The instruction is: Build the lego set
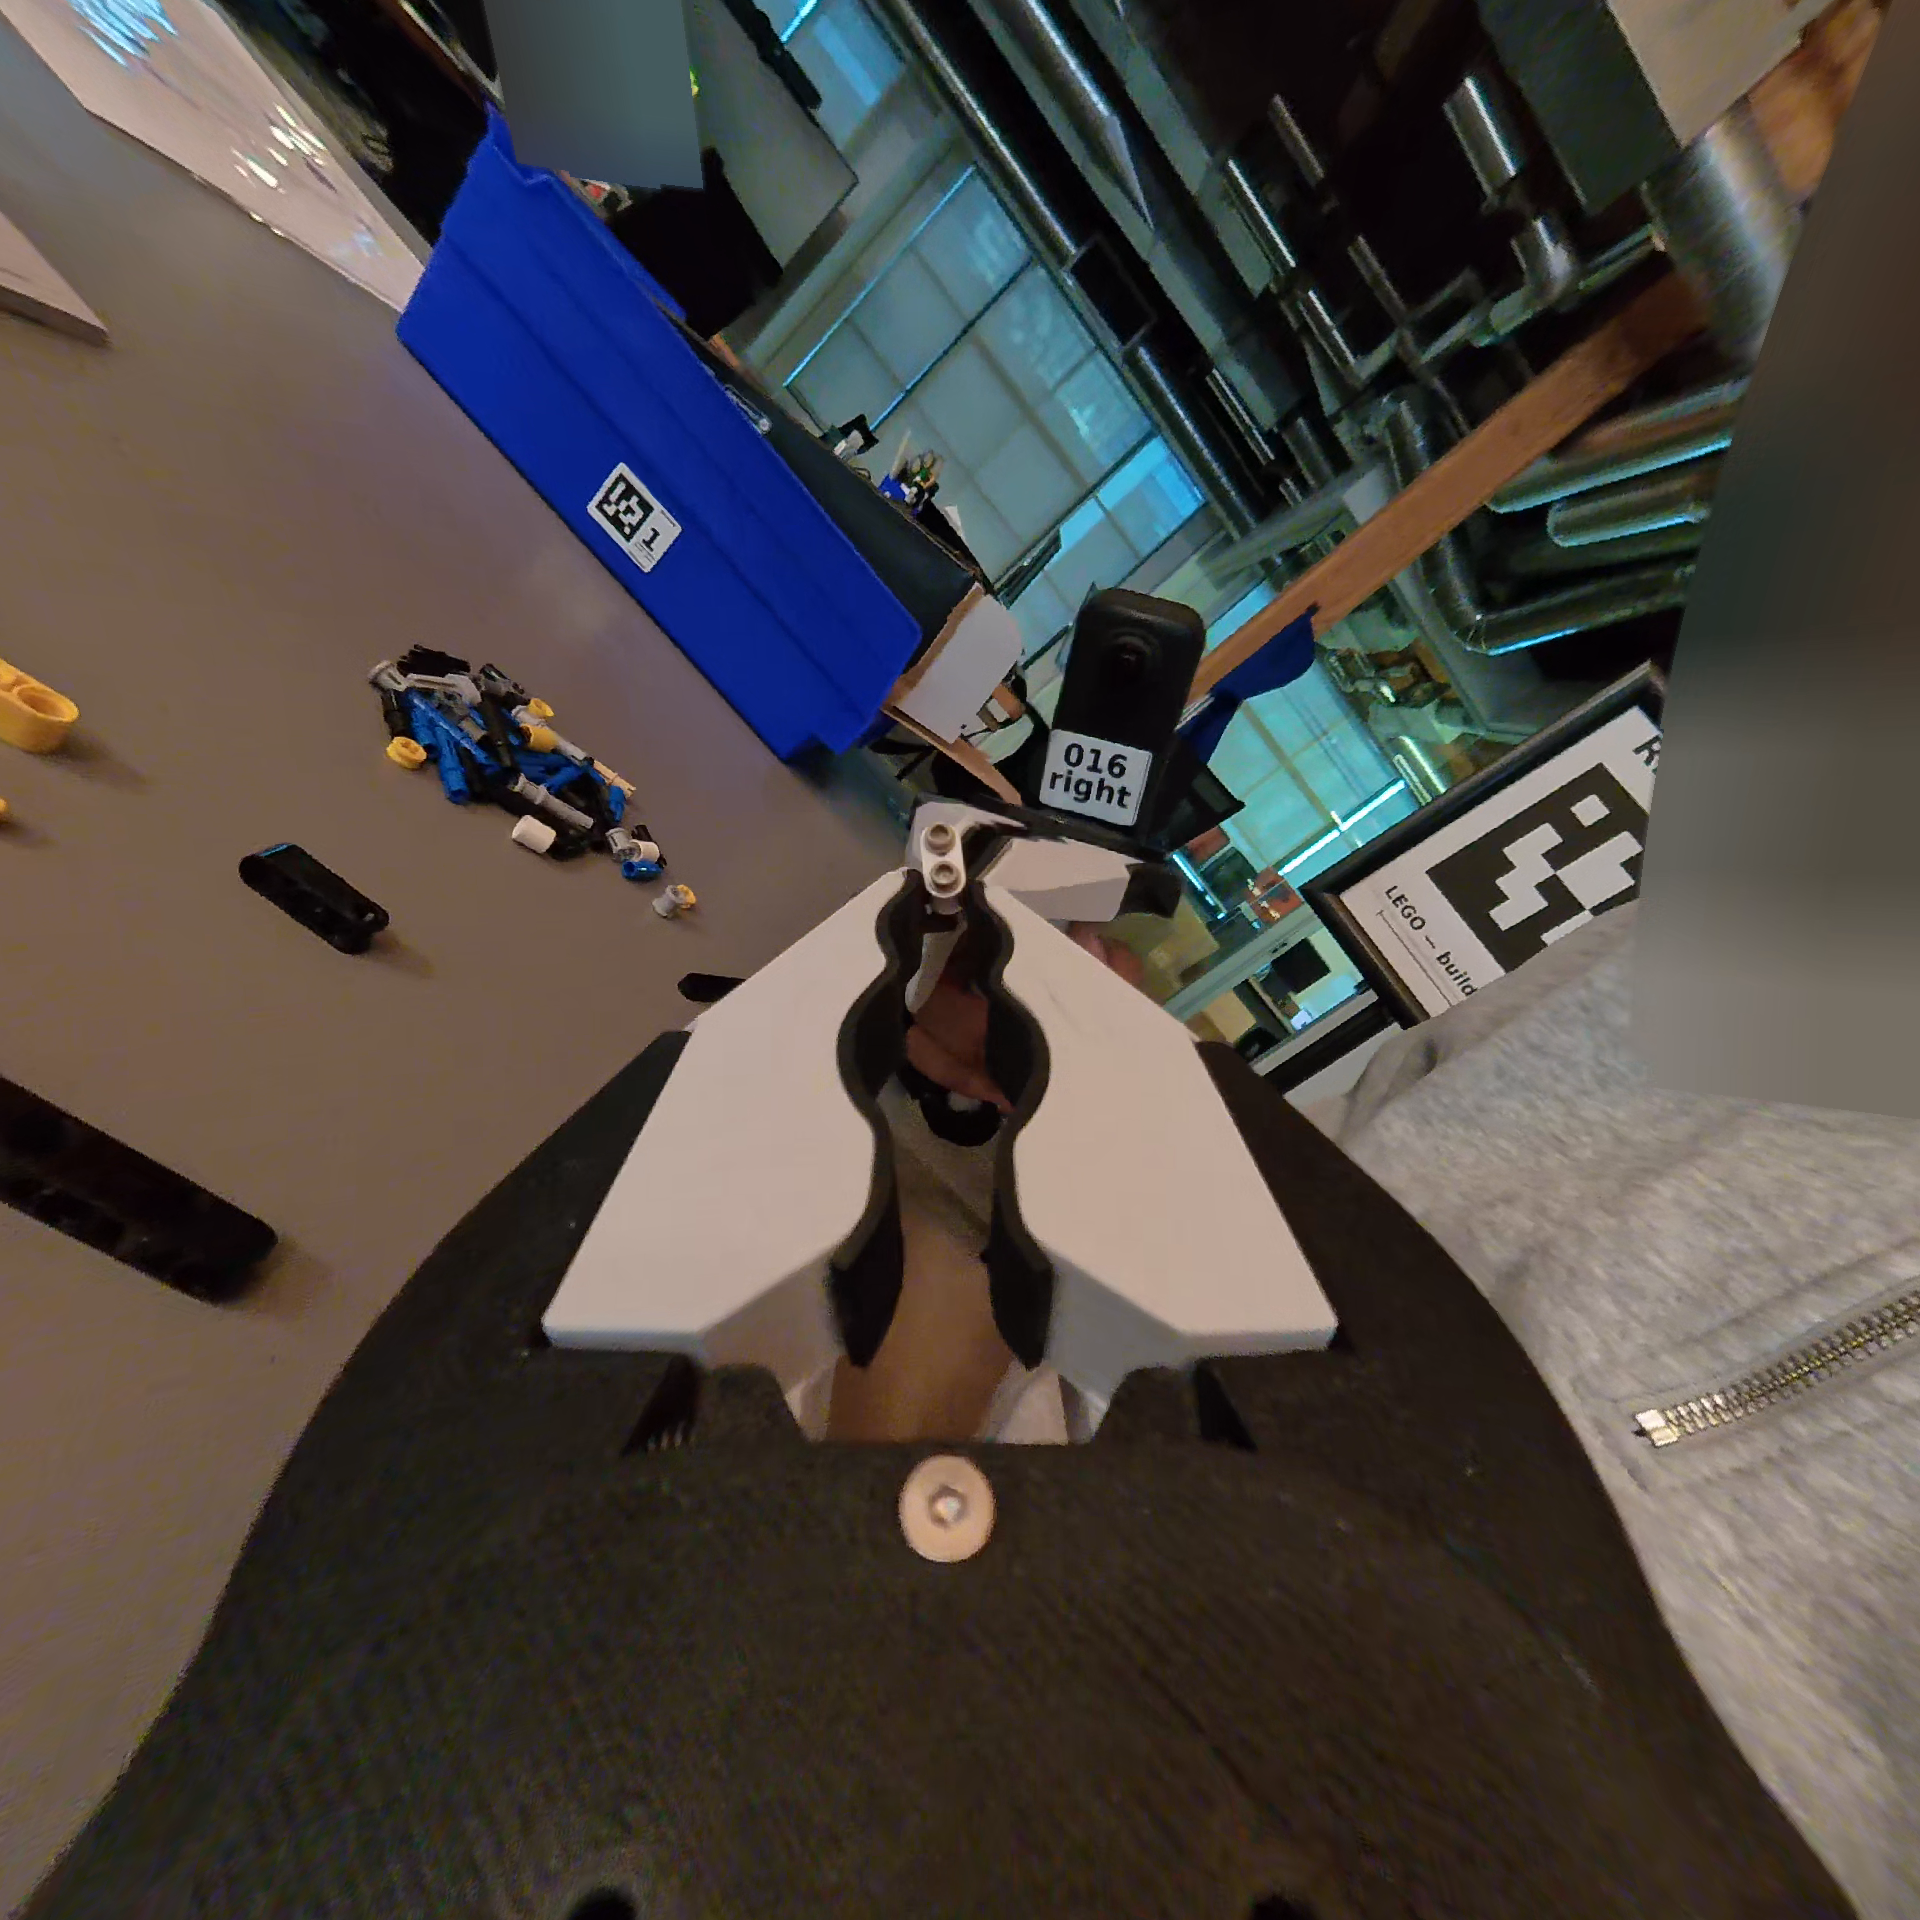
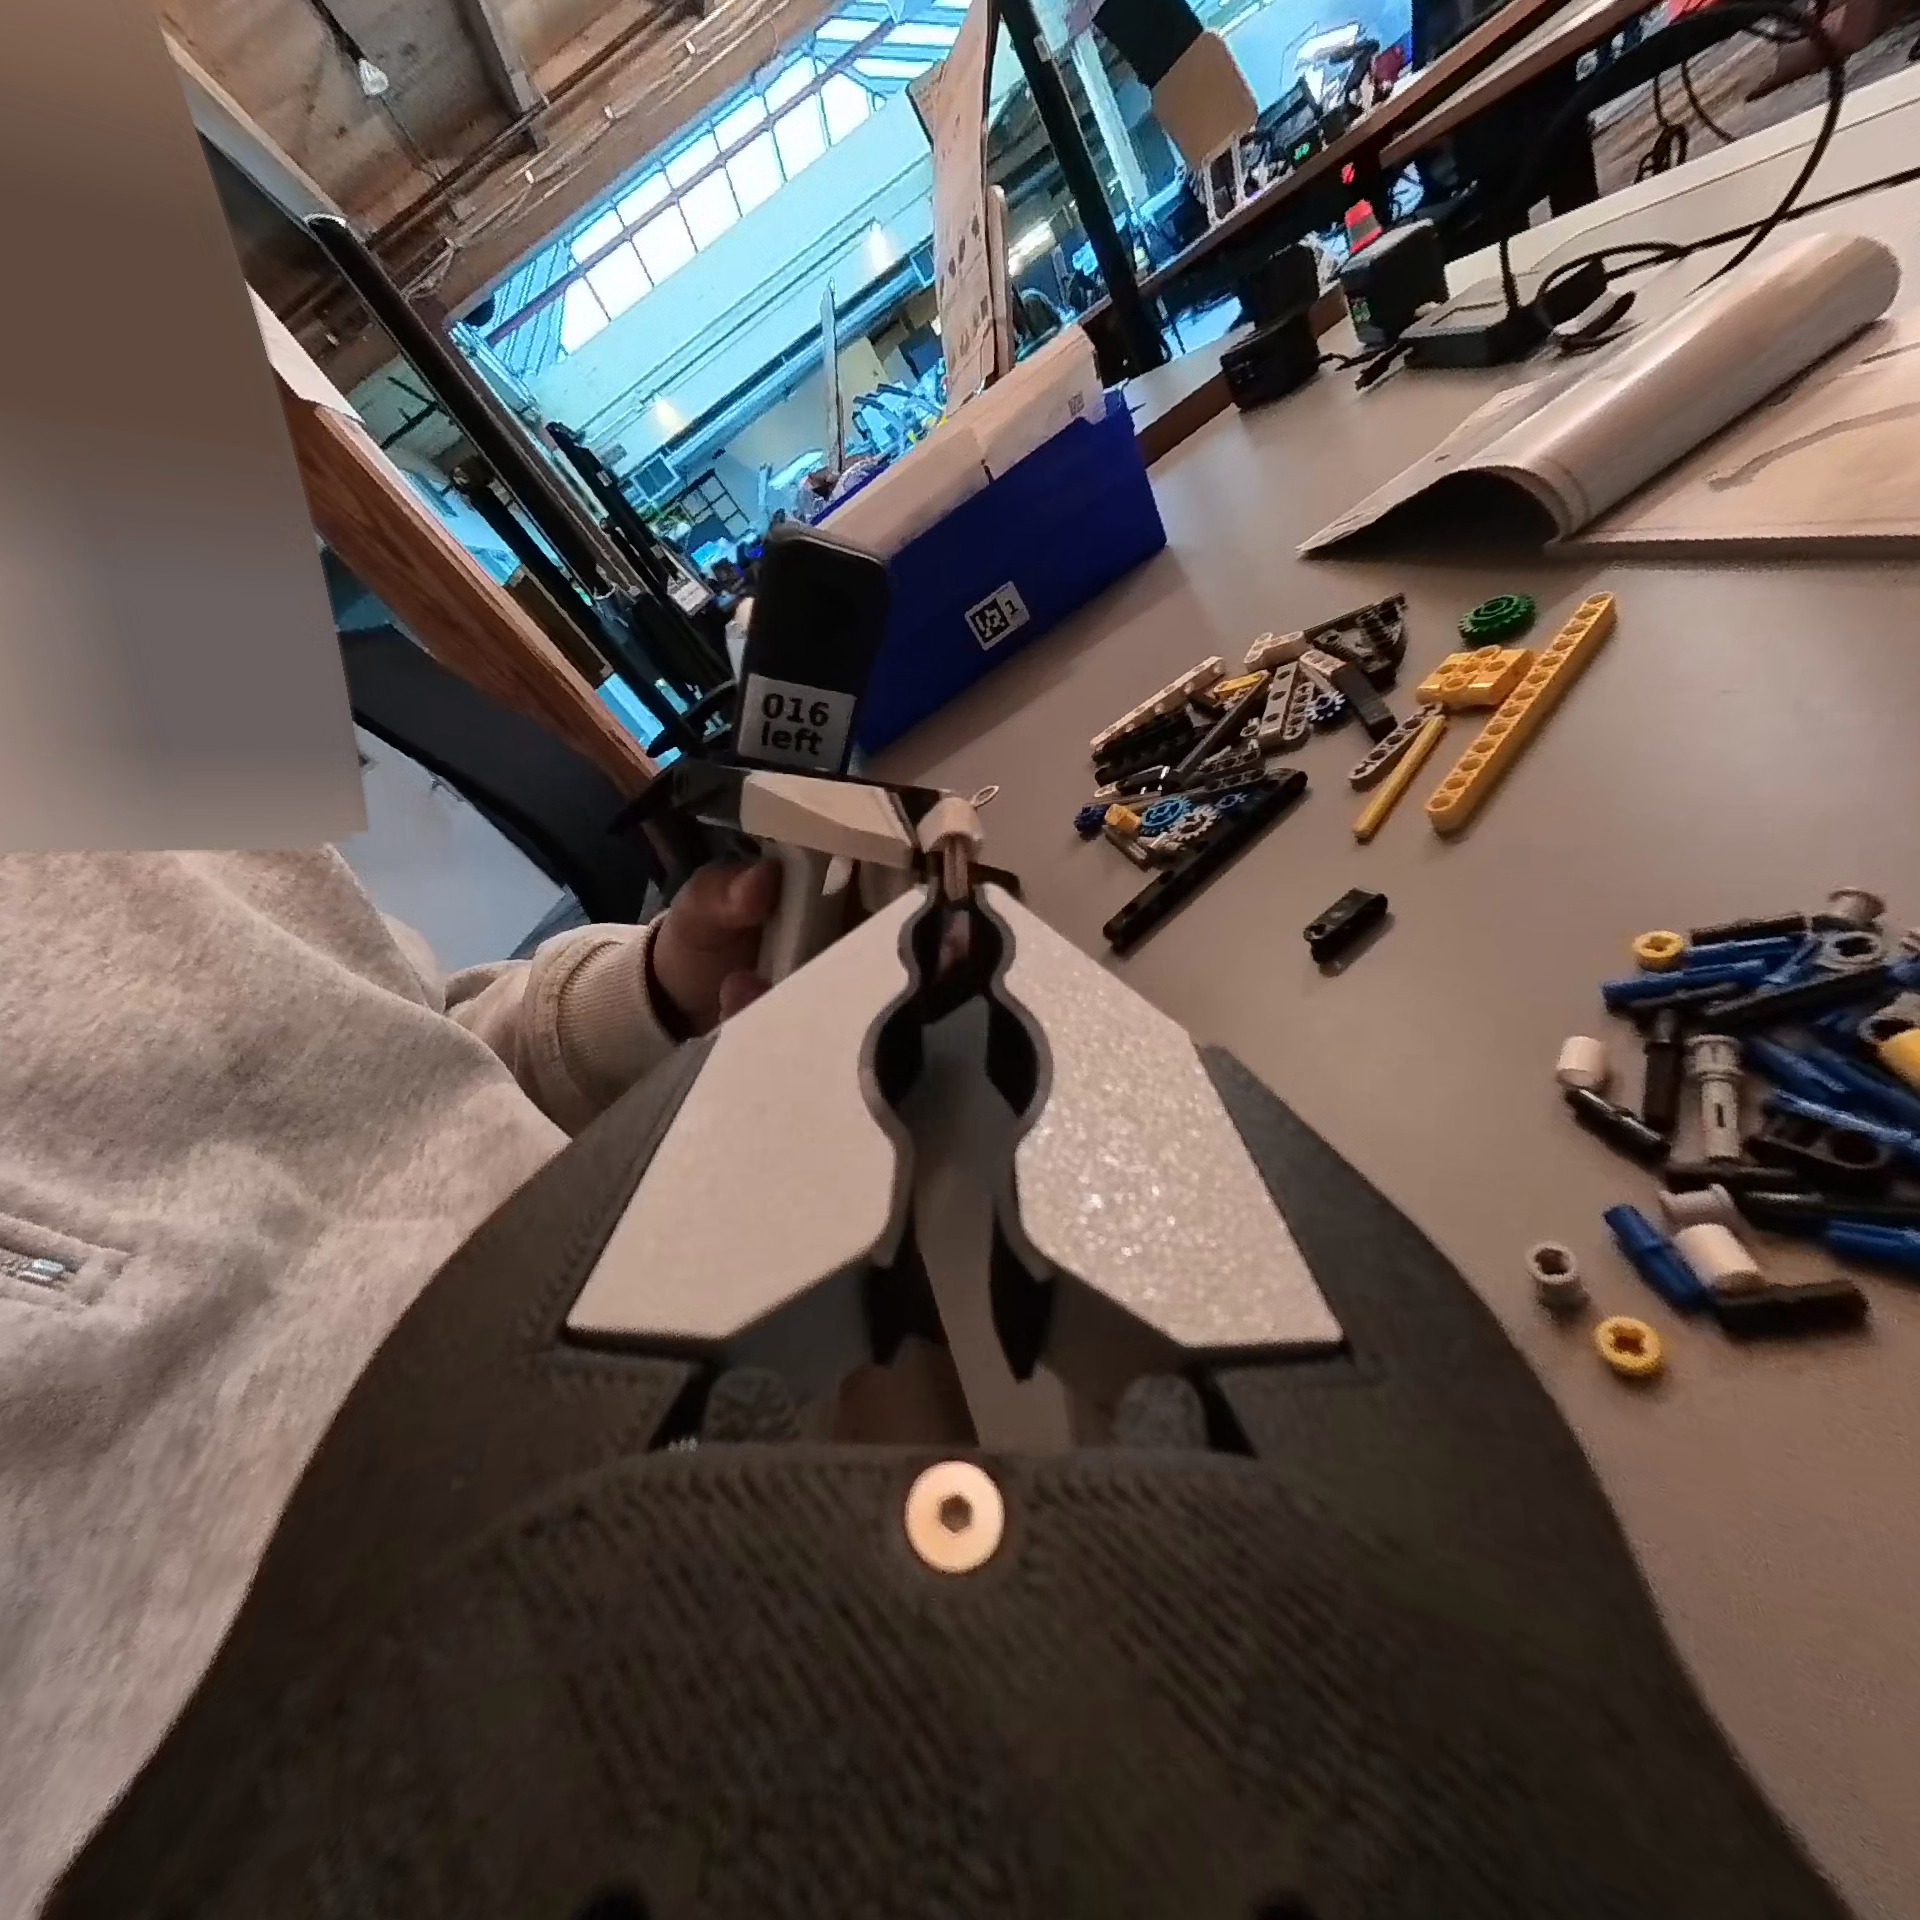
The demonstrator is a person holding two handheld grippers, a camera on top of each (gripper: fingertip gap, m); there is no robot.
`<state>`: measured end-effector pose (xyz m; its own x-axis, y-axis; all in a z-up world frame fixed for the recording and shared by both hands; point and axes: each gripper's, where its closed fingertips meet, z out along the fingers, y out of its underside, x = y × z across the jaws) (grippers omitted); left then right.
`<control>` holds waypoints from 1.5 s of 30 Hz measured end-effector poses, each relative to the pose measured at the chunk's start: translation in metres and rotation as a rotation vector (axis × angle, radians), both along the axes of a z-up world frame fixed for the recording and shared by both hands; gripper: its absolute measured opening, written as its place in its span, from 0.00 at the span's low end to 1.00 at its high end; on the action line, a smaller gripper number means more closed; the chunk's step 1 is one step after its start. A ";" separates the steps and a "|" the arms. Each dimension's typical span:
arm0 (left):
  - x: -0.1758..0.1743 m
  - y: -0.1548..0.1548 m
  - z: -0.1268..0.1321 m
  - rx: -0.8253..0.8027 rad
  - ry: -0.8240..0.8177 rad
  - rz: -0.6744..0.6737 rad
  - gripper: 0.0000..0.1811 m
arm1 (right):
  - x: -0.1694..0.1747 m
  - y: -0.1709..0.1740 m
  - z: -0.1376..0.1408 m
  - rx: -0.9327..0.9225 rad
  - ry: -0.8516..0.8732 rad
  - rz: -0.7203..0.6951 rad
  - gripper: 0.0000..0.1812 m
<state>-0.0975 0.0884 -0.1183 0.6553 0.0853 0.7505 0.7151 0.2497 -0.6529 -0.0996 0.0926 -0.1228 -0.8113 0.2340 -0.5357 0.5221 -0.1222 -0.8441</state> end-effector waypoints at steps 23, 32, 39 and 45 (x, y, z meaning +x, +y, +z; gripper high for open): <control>0.018 0.003 0.000 -0.061 0.106 -0.110 0.06 | 0.017 -0.003 0.000 -0.029 -0.064 0.154 0.01; 0.020 0.004 -0.006 -0.105 0.114 -0.131 0.04 | 0.020 -0.005 -0.002 0.006 -0.034 0.161 0.01; 0.020 0.004 -0.004 -0.088 0.110 -0.132 0.03 | 0.017 -0.003 0.002 -0.023 -0.038 0.142 0.01; 0.004 -0.006 -0.001 -0.076 0.102 -0.031 0.03 | -0.008 0.032 0.008 0.093 0.076 -0.023 0.12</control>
<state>-0.0937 0.0828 -0.1197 0.7309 0.1178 0.6722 0.6509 0.1759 -0.7385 -0.1079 0.1250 -0.1152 -0.8429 0.2982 -0.4479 0.4540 -0.0528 -0.8894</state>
